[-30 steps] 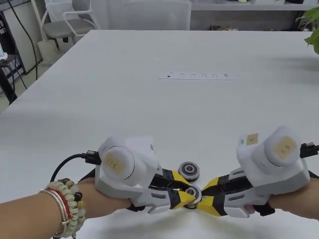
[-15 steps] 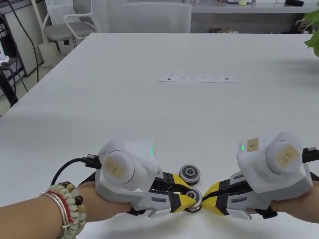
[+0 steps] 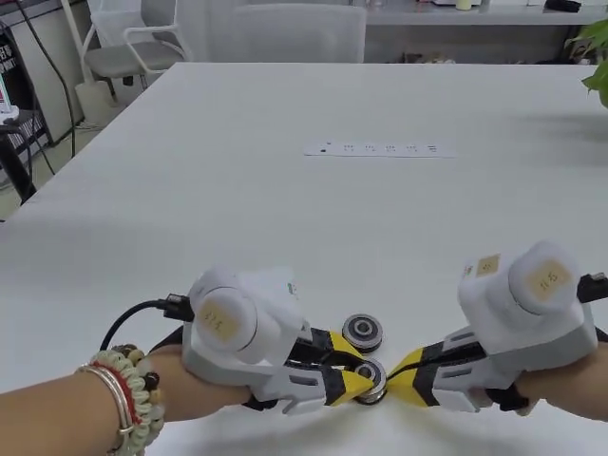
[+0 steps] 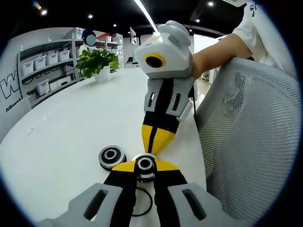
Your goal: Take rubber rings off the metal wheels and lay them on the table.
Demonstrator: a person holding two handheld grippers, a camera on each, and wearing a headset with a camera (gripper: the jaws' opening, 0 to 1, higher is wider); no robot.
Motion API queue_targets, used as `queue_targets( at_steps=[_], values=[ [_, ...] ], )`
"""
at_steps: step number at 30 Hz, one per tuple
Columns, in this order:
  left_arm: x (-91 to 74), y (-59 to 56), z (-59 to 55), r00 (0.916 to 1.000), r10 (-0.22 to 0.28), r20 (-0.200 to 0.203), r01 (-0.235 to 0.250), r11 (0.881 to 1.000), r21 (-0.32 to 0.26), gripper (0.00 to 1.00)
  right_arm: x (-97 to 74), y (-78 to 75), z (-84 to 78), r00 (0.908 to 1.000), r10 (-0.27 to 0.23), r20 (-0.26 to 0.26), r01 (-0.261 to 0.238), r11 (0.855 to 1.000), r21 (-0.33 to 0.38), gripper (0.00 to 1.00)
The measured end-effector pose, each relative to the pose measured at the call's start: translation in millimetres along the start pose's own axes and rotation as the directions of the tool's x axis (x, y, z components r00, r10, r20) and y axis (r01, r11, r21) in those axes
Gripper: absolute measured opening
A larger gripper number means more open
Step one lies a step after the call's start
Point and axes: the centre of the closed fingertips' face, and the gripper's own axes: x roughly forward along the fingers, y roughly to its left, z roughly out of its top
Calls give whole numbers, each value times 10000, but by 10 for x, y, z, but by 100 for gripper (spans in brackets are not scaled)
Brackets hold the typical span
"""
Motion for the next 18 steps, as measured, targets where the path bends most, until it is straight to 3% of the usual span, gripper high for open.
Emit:
queue_targets(
  at_steps=[18],
  values=[
    [-5, 6, -3, 10000, 21, 31, -21, 10000, -19, 8, -56, -19, 46, 9992, 91, 397, -137, 9931, 1164, 0]
  ],
)
